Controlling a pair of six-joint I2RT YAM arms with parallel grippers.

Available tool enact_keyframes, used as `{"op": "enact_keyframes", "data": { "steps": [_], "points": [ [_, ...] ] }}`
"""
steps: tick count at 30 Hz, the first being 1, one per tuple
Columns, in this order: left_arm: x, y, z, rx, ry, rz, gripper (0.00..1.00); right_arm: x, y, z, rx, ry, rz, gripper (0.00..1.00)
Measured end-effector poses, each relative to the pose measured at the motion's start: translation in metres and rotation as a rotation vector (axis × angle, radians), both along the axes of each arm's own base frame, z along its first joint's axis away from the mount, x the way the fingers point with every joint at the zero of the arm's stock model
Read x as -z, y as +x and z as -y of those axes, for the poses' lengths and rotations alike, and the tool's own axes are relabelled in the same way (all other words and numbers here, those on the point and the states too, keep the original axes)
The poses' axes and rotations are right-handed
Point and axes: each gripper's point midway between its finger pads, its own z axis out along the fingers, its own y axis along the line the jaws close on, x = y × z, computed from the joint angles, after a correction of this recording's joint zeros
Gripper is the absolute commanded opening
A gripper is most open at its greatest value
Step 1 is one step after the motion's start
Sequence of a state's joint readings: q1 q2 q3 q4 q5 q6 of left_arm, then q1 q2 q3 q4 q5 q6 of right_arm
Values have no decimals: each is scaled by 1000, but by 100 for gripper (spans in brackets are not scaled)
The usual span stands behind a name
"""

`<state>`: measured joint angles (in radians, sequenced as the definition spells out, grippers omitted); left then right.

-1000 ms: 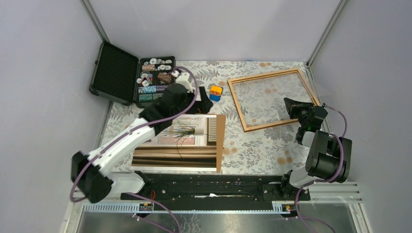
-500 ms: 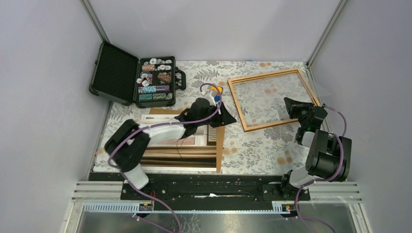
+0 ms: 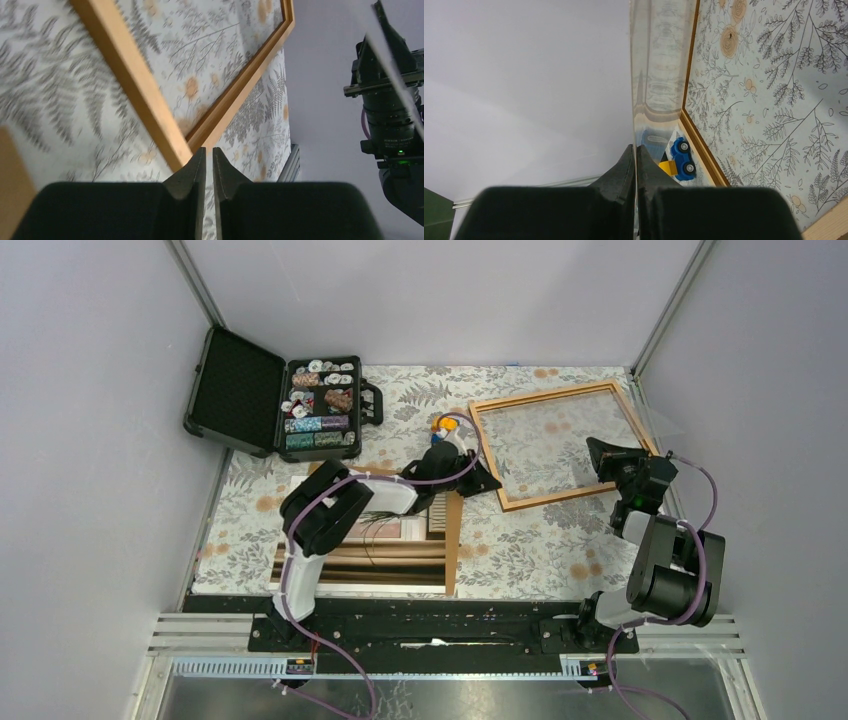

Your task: Put the photo into the frame

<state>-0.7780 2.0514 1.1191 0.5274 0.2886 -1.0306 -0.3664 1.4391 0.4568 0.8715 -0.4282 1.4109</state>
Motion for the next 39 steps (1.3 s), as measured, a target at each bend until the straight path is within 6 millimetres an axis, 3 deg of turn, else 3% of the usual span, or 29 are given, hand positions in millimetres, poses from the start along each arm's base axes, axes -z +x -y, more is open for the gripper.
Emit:
{"op": "enact_keyframes", "data": {
  "steps": [2,6,12,17,20,22,30,35,39],
  "points": [
    [-3,7,10,3,-14,12,0,1,0,0,1,1,-5,0],
    [0,18,24,3,-24,20,0,3,-1,0,0,1,-16,0],
    [31,22,26,-12,25,-33,0,2,-1,0,-1,-3,-13,0],
    [33,27,26,-40,36,-33,0,5,-2,0,-2,-26,-13,21],
    [34,28,25,-58,20,-28,0,13,-4,2,11,-49,-33,40],
    [34,29,24,-66,15,-30,0,20,-7,4,23,-66,-53,46],
    [36,30,18,-119,1,-37,0,48,-17,7,42,-103,-129,52],
    [36,31,9,-161,3,-41,0,78,-26,7,57,-84,-203,52],
    [36,32,8,-165,-2,-49,0,88,-29,11,83,-85,-230,43]
  ]
}}
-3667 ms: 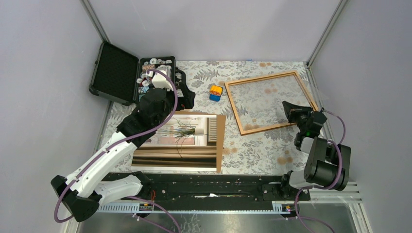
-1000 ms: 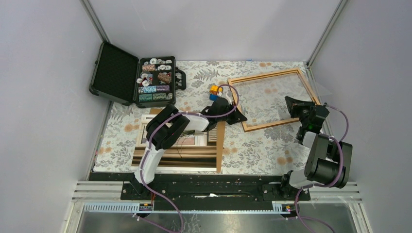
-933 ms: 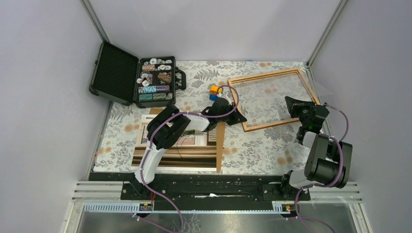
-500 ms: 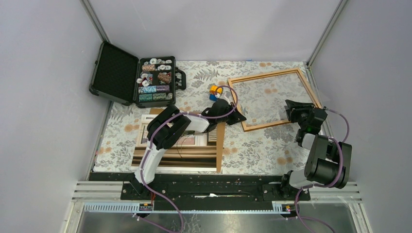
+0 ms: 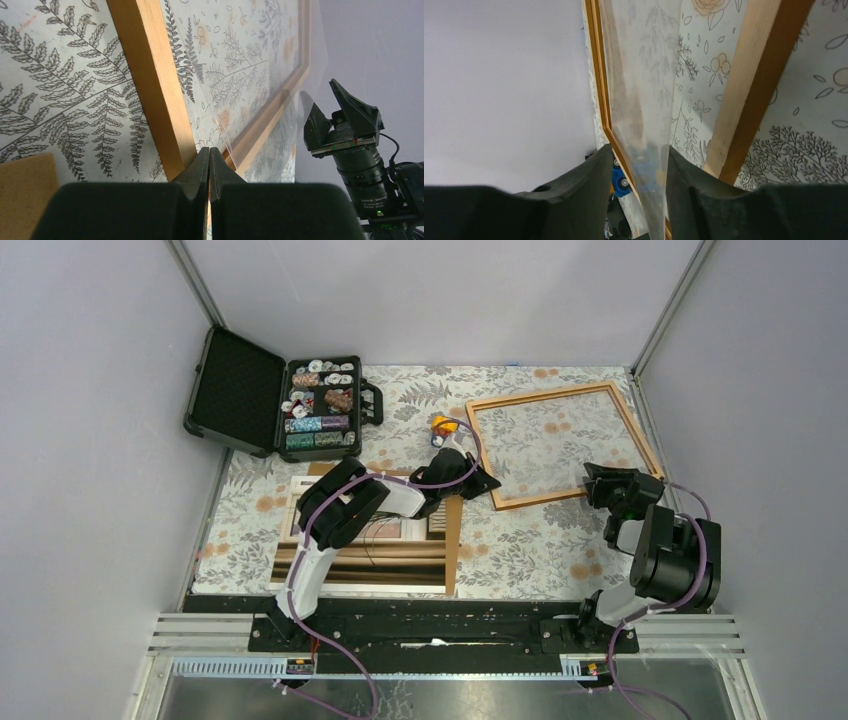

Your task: Put the photo into the frame

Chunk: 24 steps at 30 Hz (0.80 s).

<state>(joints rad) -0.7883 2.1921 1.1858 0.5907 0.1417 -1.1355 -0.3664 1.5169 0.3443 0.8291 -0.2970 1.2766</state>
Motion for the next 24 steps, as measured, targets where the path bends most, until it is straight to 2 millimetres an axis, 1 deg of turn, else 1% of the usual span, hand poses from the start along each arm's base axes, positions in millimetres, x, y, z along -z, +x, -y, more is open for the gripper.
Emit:
{"op": "enact_keyframes", "data": {
  "steps": [3,5,10,13,17,18,22,24],
  "points": [
    [0,1,-1,-7,-6,-6,0,2,3,3,13,-5,14,34],
    [0,2,-3,-13,-10,-8,0,6,5,5,26,-1,17,28],
    [1,4,-7,-31,-11,-5,0,21,4,6,46,33,5,23],
    [0,5,-7,-33,-11,-4,0,25,7,5,55,61,12,17],
    [0,5,-8,-39,-15,-1,0,30,8,4,74,113,25,14],
    [0,5,-8,-40,-15,-1,0,32,8,3,80,127,28,13],
    [0,6,-11,-54,-12,0,0,31,9,1,96,166,49,4],
    [0,6,-12,-62,-10,2,0,30,9,1,106,181,65,2]
  ]
}}
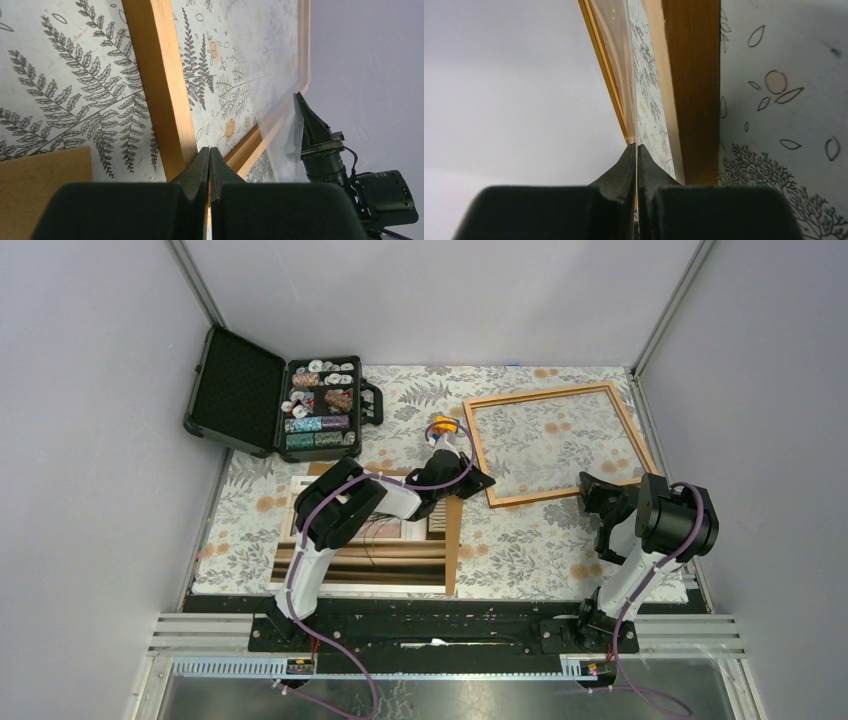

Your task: Put the photo into the frame

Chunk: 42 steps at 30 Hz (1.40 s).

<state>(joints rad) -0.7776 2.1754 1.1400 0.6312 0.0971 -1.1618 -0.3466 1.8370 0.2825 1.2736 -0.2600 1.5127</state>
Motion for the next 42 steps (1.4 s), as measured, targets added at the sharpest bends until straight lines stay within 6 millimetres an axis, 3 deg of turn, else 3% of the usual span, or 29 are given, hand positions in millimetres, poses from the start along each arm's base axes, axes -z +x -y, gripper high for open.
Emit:
{"op": "enact_keyframes", "data": {
  "steps": [23,42],
  "points": [
    [0,1,-2,-15,7,3,0,-6,3,-4,34,95,87,0],
    [0,1,-2,-15,7,3,0,-19,-1,-10,7,42,119,0]
  ]
}}
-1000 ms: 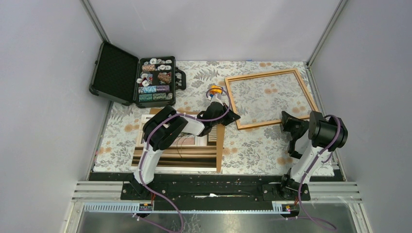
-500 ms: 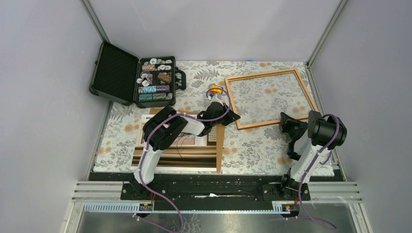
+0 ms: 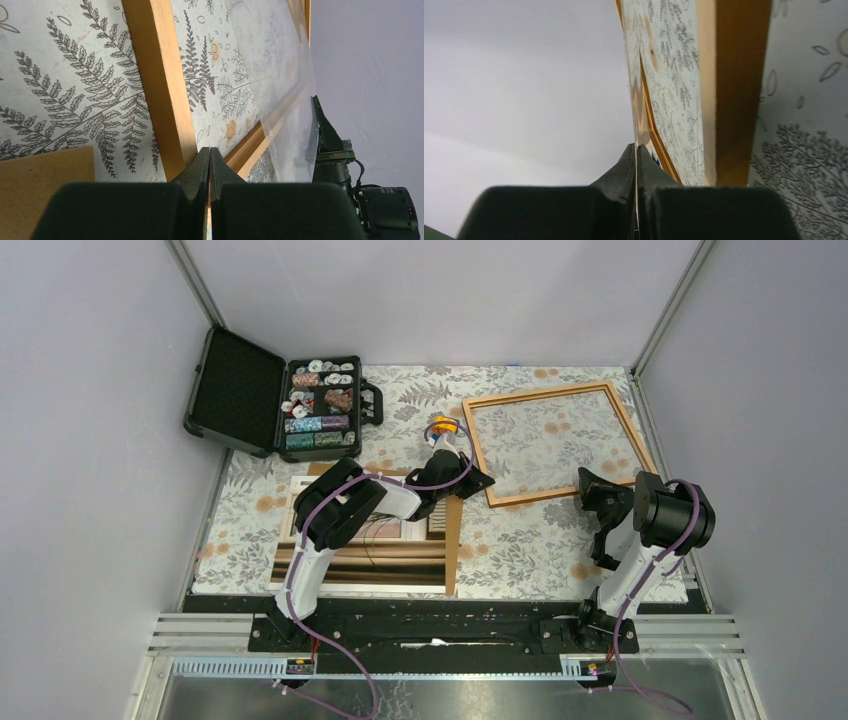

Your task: Put the photo into the frame

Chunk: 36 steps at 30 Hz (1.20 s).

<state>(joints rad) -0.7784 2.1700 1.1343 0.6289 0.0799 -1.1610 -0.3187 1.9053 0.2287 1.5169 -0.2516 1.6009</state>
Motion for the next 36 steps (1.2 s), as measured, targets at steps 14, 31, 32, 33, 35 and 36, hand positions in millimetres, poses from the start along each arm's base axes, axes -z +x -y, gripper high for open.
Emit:
{"op": "enact_keyframes", "data": {
  "steps": [14,31,32,33,35,36],
  "points": [
    [0,0,0,-3,1,0,0,-2,1,-2,-29,-102,14,31],
    [0,0,-3,-16,7,2,0,3,7,12,2,-230,-36,58],
    [0,0,-3,-16,8,1,0,3,8,15,7,-242,-40,58],
    [0,0,-3,-16,7,2,0,2,9,16,9,-249,-42,58],
    [0,0,-3,-16,8,1,0,2,12,19,11,-256,-45,58],
    [0,0,-3,-16,8,1,0,1,14,21,12,-259,-44,58]
  ]
}}
